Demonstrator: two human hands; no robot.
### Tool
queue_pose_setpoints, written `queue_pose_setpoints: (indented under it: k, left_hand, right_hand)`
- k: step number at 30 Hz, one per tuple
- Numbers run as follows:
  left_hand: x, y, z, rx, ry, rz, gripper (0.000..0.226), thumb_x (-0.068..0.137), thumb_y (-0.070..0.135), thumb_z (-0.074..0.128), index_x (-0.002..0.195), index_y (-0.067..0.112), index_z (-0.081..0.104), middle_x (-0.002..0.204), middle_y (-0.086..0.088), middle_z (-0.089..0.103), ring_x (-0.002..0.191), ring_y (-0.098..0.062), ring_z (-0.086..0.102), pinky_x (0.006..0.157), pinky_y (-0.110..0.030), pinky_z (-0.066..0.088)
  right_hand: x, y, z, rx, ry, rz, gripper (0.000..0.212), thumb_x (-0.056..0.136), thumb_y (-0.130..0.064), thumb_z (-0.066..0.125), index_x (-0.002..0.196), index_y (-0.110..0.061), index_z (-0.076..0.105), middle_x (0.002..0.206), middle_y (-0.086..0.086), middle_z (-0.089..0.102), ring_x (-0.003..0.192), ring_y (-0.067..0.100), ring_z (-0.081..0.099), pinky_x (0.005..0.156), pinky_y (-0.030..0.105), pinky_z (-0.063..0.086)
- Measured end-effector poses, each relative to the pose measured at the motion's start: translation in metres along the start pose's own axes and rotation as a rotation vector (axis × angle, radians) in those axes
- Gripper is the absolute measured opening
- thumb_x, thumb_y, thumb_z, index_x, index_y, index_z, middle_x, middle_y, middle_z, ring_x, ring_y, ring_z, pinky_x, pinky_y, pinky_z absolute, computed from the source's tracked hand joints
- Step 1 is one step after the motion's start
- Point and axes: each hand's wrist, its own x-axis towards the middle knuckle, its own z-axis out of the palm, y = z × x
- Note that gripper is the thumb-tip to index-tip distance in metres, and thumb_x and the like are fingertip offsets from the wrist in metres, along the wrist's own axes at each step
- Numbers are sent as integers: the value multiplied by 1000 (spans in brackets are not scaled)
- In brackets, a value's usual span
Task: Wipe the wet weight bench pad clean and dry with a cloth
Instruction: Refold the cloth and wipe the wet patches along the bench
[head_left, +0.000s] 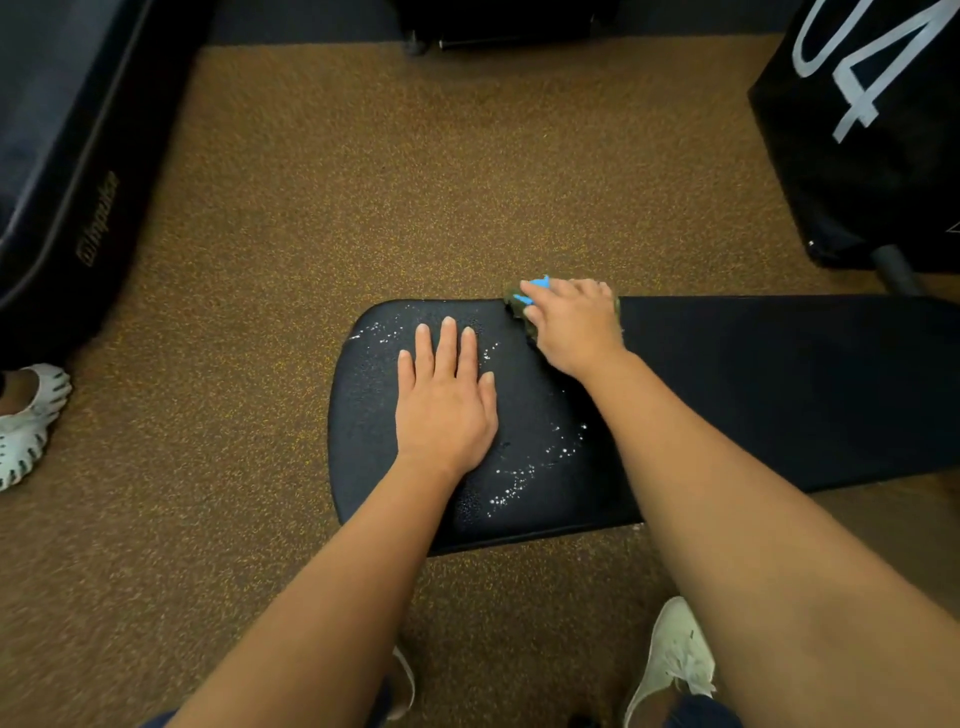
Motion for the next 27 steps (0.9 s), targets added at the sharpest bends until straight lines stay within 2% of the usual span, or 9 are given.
queue_pose_setpoints:
  k: [3, 6, 9, 13, 17, 20, 24, 27]
  left_hand:
    - [0, 0, 0, 5, 10, 3, 65, 96, 44, 6, 152, 14, 15, 161, -8, 6, 147, -32, -1, 118, -50, 4]
    - [0, -1, 0, -6, 16, 8, 72, 90, 47, 0, 152, 14, 18, 161, -8, 9, 147, -32, 2, 118, -50, 5]
    - [-1, -3, 0, -7, 10, 8, 69, 92, 46, 3, 152, 14, 15, 161, -7, 7, 148, -31, -1, 118, -49, 3]
    - [-2, -2, 1, 2, 15, 7, 68, 93, 45, 3, 153, 14, 15, 161, -6, 6, 148, -30, -2, 118, -48, 3]
    - [-1, -1, 2, 11, 28, 6, 69, 92, 45, 3, 152, 13, 17, 161, -8, 8, 147, -31, 0, 118, -49, 4]
    - [-2, -2, 1, 4, 30, 11, 69, 93, 45, 4, 152, 13, 18, 161, -8, 9, 147, -31, 1, 118, -49, 5]
    - [-1, -2, 1, -3, 19, 9, 67, 94, 45, 3, 153, 14, 14, 161, -7, 5, 148, -30, -3, 119, -48, 2]
    - [-2, -2, 2, 4, 19, 7, 66, 95, 44, 4, 153, 14, 13, 161, -7, 4, 147, -31, -4, 119, -48, 2]
  right_hand:
    - [-1, -20, 4, 12, -9, -138, 45, 99, -34, 38, 144, -29, 37, 142, 4, 45, 129, 34, 36, 110, 52, 20]
    - [-8, 3, 6, 36, -2, -253, 46, 98, -33, 39, 143, -28, 38, 142, 5, 44, 132, 33, 36, 110, 53, 21]
    - [-4, 25, 1, 15, -28, -95, 43, 100, -35, 38, 143, -31, 38, 142, 4, 46, 127, 33, 38, 109, 49, 23]
    - [17, 0, -15, -86, -122, 117, 37, 98, -38, 35, 128, -21, 49, 131, 14, 51, 121, 35, 41, 101, 52, 29]
    - [19, -31, -10, -49, -137, -36, 39, 99, -40, 33, 134, -27, 44, 134, 10, 49, 124, 34, 39, 101, 54, 29]
    - [10, -10, -9, -19, -105, -137, 43, 100, -42, 32, 141, -32, 35, 137, 6, 48, 124, 31, 41, 101, 50, 32]
    - [14, 33, -21, -52, -153, 55, 41, 100, -41, 28, 134, -23, 43, 133, 10, 52, 122, 33, 44, 97, 50, 34]
    - [17, 29, -25, -76, -168, 137, 38, 99, -37, 29, 127, -18, 48, 131, 11, 53, 121, 34, 45, 97, 52, 33]
